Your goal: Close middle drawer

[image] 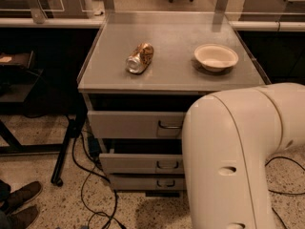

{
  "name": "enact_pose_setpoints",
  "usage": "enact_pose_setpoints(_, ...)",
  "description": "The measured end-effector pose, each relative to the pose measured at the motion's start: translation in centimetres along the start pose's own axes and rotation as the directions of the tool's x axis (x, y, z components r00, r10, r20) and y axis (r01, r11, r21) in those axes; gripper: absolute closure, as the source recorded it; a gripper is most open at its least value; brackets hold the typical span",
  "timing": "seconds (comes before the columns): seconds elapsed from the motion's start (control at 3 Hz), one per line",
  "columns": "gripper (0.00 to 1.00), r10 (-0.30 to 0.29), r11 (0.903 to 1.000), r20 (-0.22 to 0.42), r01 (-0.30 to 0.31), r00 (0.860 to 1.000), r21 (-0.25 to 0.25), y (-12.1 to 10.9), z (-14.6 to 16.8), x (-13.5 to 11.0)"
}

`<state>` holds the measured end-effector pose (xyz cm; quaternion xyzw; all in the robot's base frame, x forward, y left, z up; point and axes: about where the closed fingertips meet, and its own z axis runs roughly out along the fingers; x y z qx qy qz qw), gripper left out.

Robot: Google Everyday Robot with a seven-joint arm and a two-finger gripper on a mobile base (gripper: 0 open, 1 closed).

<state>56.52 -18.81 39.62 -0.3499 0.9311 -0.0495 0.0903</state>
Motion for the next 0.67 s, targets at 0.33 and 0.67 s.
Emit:
enact_pose_setpoints(0.33,0.00,0.000,1.0000,0.000,0.000,1.000,0.000,0.00,0.00,0.00)
enact_pose_setpoints(0.67,0.00,0.000,1.0000,0.000,0.000,1.000,0.000,0.00,0.00,0.00)
